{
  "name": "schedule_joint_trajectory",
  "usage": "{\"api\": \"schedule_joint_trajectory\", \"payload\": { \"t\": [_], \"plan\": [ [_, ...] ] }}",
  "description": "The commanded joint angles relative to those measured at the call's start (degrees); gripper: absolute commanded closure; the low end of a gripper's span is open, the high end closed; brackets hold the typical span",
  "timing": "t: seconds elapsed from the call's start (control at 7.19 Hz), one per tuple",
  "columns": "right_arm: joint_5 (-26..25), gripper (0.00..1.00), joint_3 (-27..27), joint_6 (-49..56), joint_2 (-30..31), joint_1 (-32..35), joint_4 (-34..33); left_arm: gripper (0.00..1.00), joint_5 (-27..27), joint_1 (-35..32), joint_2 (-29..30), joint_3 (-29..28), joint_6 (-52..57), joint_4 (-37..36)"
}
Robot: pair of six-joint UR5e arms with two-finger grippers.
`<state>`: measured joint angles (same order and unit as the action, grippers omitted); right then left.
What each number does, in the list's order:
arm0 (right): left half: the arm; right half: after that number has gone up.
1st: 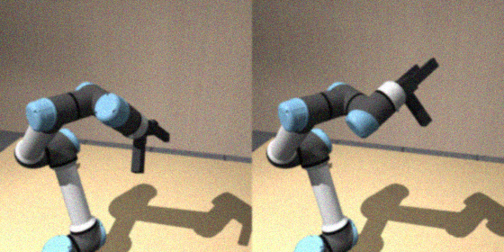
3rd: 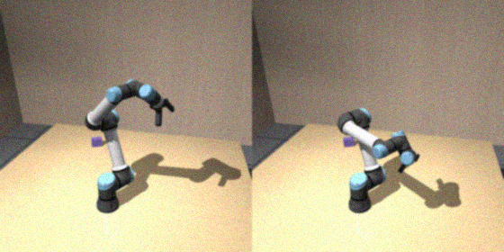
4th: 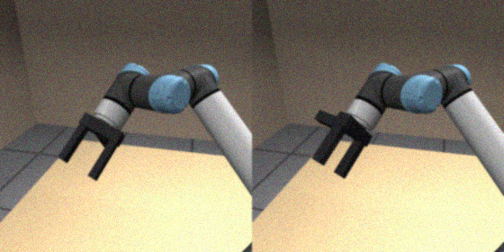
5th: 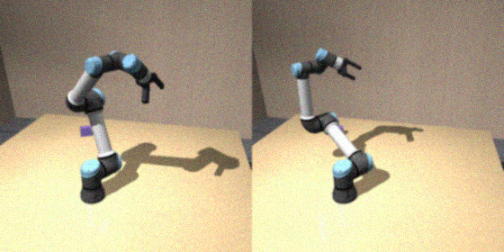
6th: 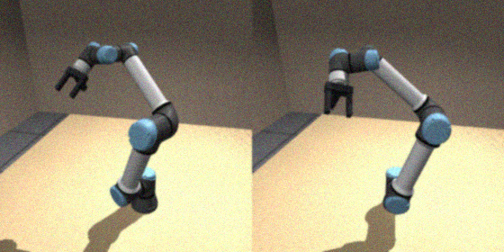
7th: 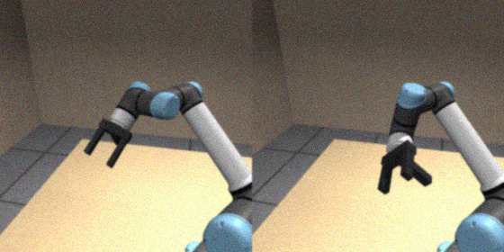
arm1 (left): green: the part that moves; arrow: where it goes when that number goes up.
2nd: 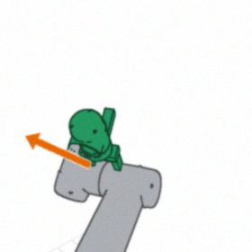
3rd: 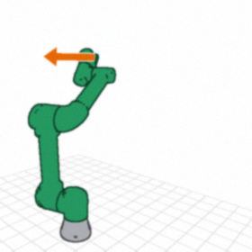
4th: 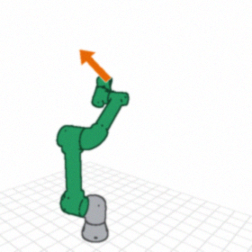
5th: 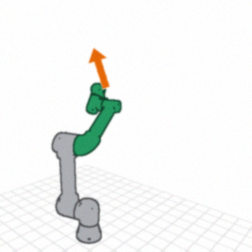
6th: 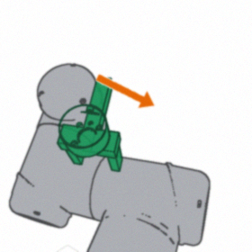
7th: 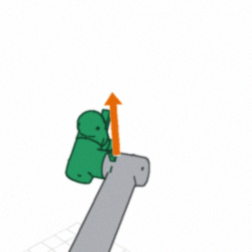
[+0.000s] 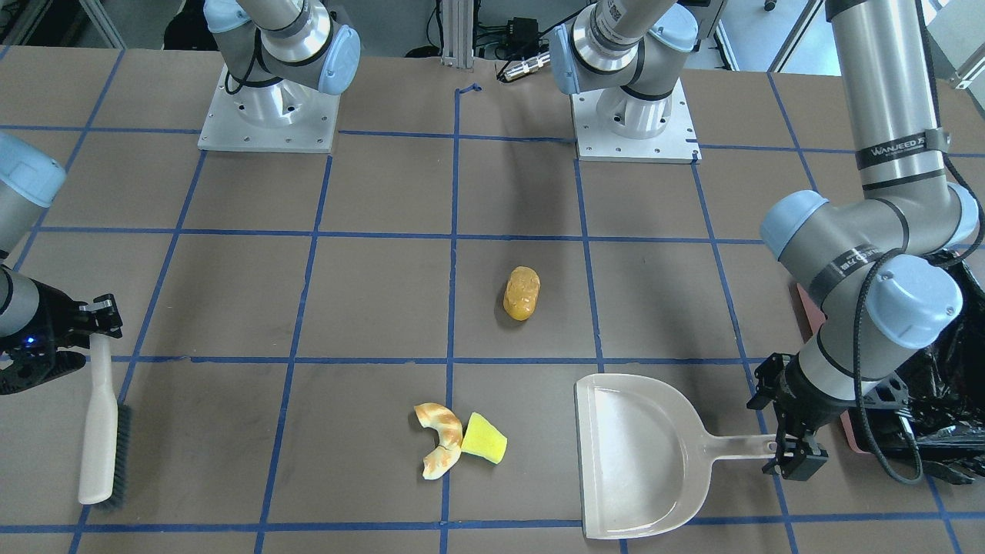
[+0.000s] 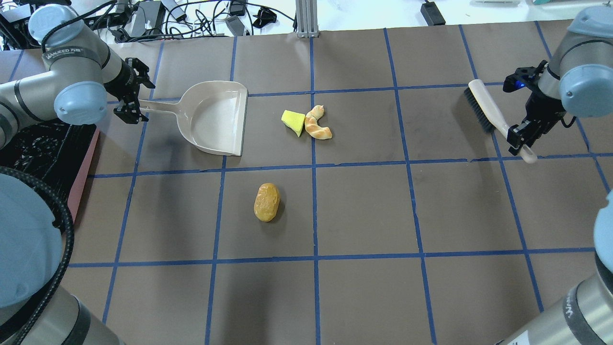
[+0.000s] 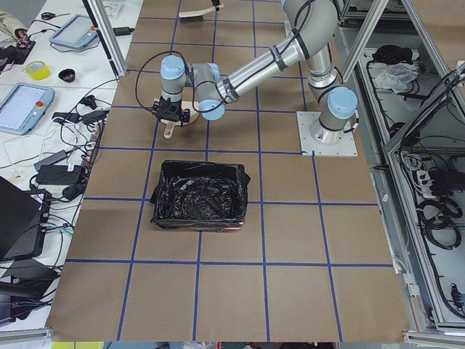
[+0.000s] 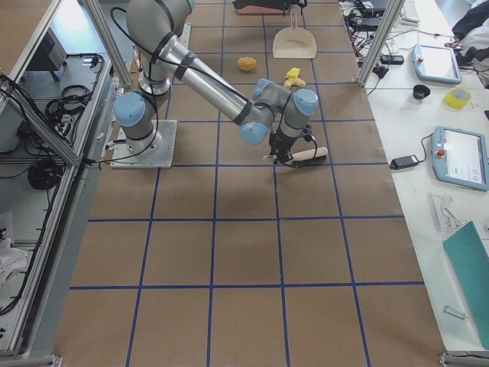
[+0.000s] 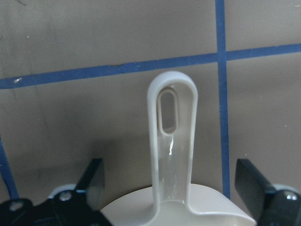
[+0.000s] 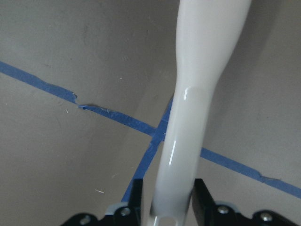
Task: Sweep and dump trash into bin
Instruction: 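Close the left gripper on the dustpan handle while the right gripper grasps the brush handle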
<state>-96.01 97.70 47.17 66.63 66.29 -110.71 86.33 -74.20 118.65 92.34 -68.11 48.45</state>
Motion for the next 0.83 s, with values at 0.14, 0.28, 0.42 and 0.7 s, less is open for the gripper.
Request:
{"api": "schedule_joint_trajectory", "payload": {
  "t": [0.14,0.28,0.42,0.7],
  "plan": [
    [0.0,0.75,-0.5,-0.2,0.0,0.1,0.0,0.00,0.6,0.0,1.8,-0.5,0.1,-0.5],
    [0.0,0.80,-0.8,-0.8,0.0,0.1,0.0,0.03,0.9,0.0,2.5,-1.1,-0.6,-0.7],
    [0.0,0.81,-1.0,-1.6,0.4,0.1,0.0,0.30,0.9,0.0,3.0,-1.3,-1.3,-0.7],
    [-1.3,0.82,-0.8,-13.1,3.2,1.5,2.1,1.00,0.4,0.0,2.8,-1.2,-3.9,-0.7]
  ]
}}
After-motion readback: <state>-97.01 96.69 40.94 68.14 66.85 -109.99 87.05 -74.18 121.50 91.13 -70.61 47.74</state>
